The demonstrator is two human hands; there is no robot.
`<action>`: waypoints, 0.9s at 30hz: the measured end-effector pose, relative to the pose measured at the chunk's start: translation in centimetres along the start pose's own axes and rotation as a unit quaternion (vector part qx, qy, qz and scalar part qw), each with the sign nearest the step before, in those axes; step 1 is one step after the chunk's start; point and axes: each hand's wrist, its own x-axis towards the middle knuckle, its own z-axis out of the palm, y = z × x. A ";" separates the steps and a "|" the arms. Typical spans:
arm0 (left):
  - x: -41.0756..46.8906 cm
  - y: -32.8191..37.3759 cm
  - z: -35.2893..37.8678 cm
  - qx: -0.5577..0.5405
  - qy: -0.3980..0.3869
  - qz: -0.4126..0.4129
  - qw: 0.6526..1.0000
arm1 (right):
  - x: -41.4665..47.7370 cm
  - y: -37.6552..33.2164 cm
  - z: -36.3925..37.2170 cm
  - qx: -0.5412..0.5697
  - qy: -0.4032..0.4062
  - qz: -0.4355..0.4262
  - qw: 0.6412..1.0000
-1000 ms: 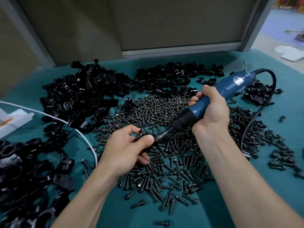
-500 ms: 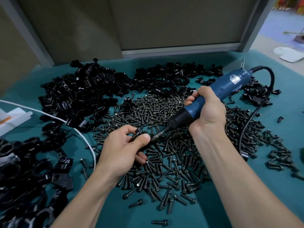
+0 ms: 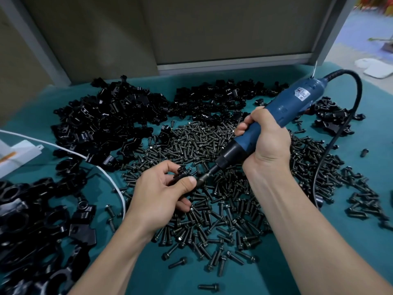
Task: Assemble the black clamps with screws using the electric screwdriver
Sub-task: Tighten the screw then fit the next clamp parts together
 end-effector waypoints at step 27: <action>-0.5 0.7 0.0 -0.063 0.015 0.019 0.998 | -0.6 -0.5 0.5 0.006 0.019 0.006 1.000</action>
